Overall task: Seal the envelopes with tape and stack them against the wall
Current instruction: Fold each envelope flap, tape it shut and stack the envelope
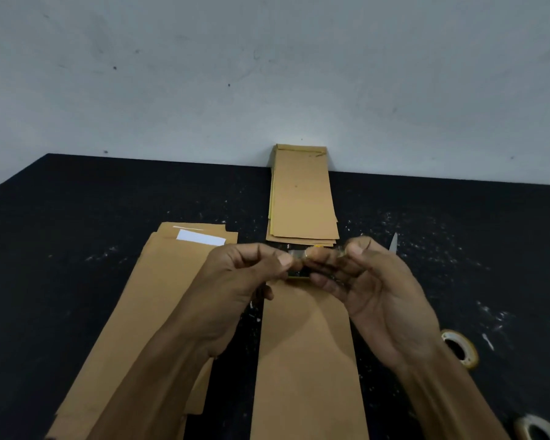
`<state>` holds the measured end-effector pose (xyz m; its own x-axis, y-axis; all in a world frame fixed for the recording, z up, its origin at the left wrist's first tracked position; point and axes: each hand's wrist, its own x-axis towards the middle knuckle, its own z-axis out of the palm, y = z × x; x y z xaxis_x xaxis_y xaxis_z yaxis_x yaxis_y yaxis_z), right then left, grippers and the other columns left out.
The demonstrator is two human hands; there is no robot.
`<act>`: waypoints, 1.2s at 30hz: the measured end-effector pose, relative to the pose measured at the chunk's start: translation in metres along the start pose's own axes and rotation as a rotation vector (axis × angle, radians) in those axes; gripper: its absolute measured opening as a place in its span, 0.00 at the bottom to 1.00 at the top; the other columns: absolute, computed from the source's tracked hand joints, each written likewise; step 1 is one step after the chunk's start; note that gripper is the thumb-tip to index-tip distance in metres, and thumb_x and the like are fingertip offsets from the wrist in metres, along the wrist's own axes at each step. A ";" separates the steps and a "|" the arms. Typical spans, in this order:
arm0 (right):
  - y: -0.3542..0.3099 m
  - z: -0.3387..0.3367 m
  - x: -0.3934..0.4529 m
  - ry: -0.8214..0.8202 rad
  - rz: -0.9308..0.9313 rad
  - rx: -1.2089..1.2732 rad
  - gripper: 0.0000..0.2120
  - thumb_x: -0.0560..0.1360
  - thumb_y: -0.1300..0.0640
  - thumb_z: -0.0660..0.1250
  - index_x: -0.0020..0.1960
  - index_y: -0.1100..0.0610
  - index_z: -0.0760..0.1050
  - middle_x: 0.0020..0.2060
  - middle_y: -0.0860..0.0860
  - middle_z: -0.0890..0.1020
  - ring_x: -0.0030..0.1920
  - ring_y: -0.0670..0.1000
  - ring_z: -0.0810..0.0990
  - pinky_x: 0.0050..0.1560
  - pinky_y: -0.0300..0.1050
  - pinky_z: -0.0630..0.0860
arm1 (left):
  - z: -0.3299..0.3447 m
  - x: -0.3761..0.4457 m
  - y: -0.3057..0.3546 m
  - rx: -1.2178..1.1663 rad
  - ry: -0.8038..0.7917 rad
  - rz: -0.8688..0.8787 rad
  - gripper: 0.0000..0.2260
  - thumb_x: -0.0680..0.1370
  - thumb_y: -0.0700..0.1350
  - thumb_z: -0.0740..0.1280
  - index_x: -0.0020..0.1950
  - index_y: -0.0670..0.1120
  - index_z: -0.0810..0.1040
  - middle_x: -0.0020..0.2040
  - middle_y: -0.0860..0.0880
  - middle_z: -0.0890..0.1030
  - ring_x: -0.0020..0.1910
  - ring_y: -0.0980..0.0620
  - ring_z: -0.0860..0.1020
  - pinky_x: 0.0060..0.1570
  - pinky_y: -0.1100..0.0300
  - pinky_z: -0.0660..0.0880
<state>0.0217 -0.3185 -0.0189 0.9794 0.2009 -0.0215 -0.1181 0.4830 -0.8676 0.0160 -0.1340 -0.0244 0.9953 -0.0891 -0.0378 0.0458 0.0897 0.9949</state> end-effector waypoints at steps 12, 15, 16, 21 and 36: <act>0.003 -0.016 0.003 0.261 0.024 -0.712 0.06 0.78 0.60 0.69 0.43 0.61 0.78 0.36 0.56 0.86 0.37 0.57 0.86 0.24 0.41 0.73 | 0.007 0.012 -0.016 0.296 0.165 0.045 0.08 0.79 0.41 0.68 0.42 0.40 0.82 0.31 0.44 0.80 0.25 0.61 0.72 0.29 0.70 0.69; 0.012 -0.020 0.006 0.293 0.054 -0.782 0.06 0.77 0.60 0.70 0.42 0.60 0.78 0.35 0.56 0.85 0.34 0.54 0.86 0.23 0.42 0.72 | 0.010 0.014 -0.025 0.388 0.192 0.002 0.07 0.79 0.41 0.69 0.41 0.43 0.83 0.29 0.47 0.80 0.24 0.61 0.73 0.28 0.70 0.68; 0.013 -0.021 0.006 0.293 0.058 -0.796 0.06 0.78 0.60 0.70 0.42 0.61 0.78 0.34 0.56 0.85 0.33 0.53 0.86 0.23 0.42 0.72 | 0.010 0.014 -0.027 0.422 0.197 -0.008 0.07 0.78 0.41 0.69 0.41 0.44 0.84 0.28 0.47 0.80 0.25 0.61 0.74 0.28 0.70 0.68; 0.020 -0.023 0.006 0.322 0.030 -0.868 0.07 0.76 0.62 0.70 0.40 0.59 0.78 0.29 0.54 0.84 0.31 0.54 0.85 0.23 0.43 0.74 | 0.012 0.013 -0.032 0.549 0.267 0.022 0.09 0.75 0.43 0.72 0.35 0.48 0.83 0.27 0.52 0.81 0.27 0.59 0.77 0.33 0.64 0.72; 0.038 -0.025 0.008 0.448 -0.146 -0.991 0.11 0.70 0.55 0.77 0.32 0.54 0.78 0.26 0.50 0.82 0.29 0.55 0.81 0.33 0.58 0.81 | 0.028 0.013 -0.049 0.664 0.488 0.172 0.11 0.68 0.53 0.79 0.31 0.50 0.82 0.29 0.55 0.81 0.30 0.57 0.78 0.33 0.55 0.76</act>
<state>0.0289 -0.3197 -0.0640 0.9676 -0.2273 0.1097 -0.0083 -0.4629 -0.8864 0.0247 -0.1673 -0.0710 0.9162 0.3247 0.2348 -0.0177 -0.5526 0.8332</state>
